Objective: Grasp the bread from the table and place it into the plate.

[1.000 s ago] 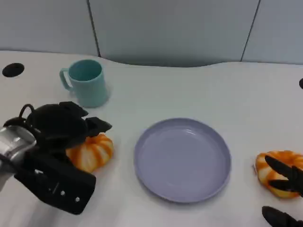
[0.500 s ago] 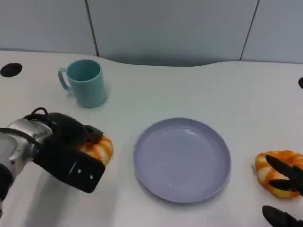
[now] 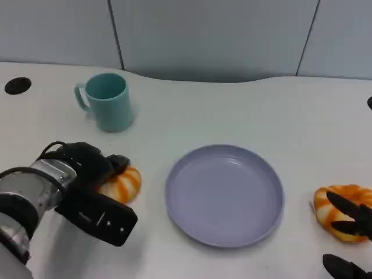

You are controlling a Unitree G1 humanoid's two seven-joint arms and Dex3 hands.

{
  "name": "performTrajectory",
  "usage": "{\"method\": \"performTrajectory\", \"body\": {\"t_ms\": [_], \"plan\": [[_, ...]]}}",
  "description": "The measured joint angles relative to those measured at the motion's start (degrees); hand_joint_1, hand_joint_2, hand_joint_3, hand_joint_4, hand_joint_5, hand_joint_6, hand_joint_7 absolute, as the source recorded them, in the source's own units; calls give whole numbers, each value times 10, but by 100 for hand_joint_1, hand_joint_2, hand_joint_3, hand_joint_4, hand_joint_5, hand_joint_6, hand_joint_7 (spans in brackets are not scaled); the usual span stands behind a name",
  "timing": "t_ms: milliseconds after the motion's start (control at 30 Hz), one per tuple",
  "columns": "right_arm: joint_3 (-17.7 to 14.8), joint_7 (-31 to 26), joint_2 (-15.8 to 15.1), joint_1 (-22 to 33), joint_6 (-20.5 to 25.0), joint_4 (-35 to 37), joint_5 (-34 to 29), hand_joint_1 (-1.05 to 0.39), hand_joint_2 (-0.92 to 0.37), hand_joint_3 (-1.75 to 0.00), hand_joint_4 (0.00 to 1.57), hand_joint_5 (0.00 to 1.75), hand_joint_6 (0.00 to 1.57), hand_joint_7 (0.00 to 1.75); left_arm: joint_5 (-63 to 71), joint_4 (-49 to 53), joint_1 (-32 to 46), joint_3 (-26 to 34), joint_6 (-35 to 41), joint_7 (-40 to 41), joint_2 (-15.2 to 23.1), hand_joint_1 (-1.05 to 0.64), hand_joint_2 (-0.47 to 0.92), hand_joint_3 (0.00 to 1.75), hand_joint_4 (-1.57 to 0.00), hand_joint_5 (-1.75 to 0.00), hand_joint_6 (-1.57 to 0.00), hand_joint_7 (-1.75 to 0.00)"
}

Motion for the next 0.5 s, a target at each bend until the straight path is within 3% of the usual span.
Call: {"method": "performTrajectory", "body": {"t_ms": [100, 167, 267, 333, 400, 433, 467, 500], "plan": [[0, 0, 0, 1, 0, 0, 0, -36, -92, -34, 68, 33, 60, 0, -9, 20, 4, 7, 20, 73, -7, -34, 92, 9, -41, -16, -32, -8], [0, 0, 0, 0, 0, 0, 0, -36, -92, -34, 69, 32, 60, 0, -19, 26, 4, 13, 22, 88, -12, -31, 92, 7, -52, -20, -41, -11], [0, 0, 0, 0, -1, 0, 0, -36, -92, -34, 69, 31, 60, 0, -38, 32, 0, 23, 17, 88, -16, -31, 92, 6, -55, -22, -44, -11], [0, 0, 0, 0, -1, 0, -1, -37, -92, -34, 71, 32, 60, 0, -45, 34, -1, 23, 14, 88, -16, -28, 92, 2, -52, -81, -55, -10], [0, -2, 0, 0, -1, 0, -2, -37, -92, -34, 72, 32, 60, 0, -48, 35, -3, 22, 9, 88, -16, -27, 92, 1, -48, -99, -58, -9], [0, -3, 0, 0, -1, -1, -3, -36, -92, -34, 72, 31, 60, 0, -50, 36, -4, 21, 7, 88, -16, -27, 89, 1, -51, -136, -69, -28], [0, -3, 0, 0, -2, -1, -4, -36, -92, -35, 72, 31, 60, 0, -50, 37, -5, 20, 5, 88, -16, -27, 88, 1, -49, -155, -57, -73], [0, -4, 0, 0, -3, -1, -5, -36, -92, -35, 72, 31, 60, 0, -50, 38, -6, 18, 5, 88, -16, -27, 88, 1, -48, -165, -47, -102]]}}
